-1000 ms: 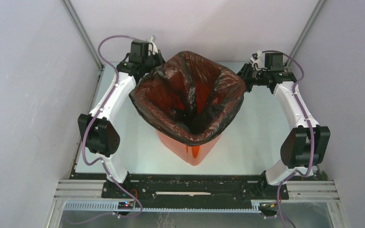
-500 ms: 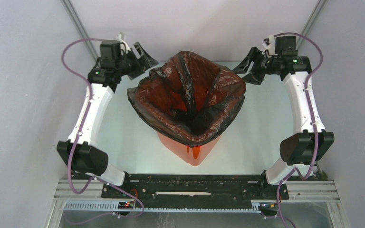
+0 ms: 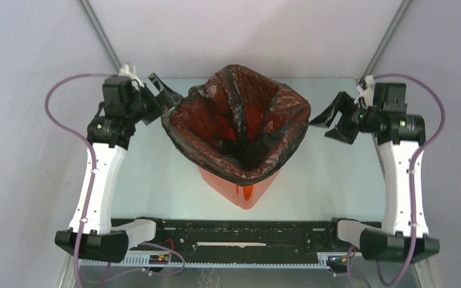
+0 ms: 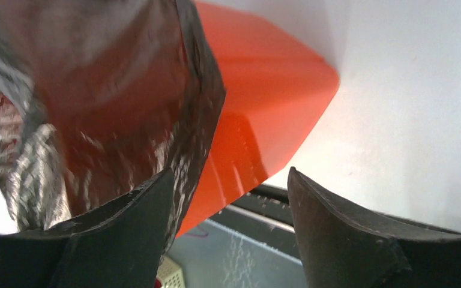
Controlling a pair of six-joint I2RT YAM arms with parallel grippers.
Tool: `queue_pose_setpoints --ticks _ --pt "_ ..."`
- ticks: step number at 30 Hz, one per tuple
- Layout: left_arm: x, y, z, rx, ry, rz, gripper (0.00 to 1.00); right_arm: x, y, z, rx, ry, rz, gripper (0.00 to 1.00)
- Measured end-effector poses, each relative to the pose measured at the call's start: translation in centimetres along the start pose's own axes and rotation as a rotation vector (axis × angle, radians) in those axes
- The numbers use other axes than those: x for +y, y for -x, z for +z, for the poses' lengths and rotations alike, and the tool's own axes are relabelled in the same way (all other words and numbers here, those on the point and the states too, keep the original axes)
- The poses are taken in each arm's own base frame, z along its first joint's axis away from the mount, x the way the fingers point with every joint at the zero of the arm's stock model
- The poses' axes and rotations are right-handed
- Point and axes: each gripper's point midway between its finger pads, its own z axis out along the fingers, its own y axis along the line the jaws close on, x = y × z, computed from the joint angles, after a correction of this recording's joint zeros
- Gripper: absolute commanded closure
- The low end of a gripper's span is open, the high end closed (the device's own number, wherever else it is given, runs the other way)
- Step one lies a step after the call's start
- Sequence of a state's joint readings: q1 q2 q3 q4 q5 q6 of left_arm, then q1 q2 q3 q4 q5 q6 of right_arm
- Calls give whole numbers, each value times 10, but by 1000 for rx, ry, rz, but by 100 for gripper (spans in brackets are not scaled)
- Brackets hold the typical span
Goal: Put the trash bags into the trash bin
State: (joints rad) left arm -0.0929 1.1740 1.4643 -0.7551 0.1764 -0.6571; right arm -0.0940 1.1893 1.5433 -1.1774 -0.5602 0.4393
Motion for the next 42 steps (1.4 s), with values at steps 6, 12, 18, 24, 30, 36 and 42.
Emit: queue_pose_setpoints --ticks 6,12,18,24,30,36,42 --pt "19 -41 11 100 -1 -87 44 15 -53 1 93 147 61 35" --pt "23 -67 22 178 -36 -143 55 44 -61 6 126 253 25 41" --pt "30 -92 18 211 -64 -214 60 41 -54 28 135 258 41 58" --pt "21 -103 14 218 -114 -254 67 39 -40 61 157 249 52 63" --pt "23 -109 20 204 -115 -281 77 46 -33 100 180 261 47 67" --pt "27 -108 24 183 -101 -277 82 35 -30 141 225 233 77 68" --pt "32 -117 29 190 -88 -269 83 22 -31 154 245 183 70 62"
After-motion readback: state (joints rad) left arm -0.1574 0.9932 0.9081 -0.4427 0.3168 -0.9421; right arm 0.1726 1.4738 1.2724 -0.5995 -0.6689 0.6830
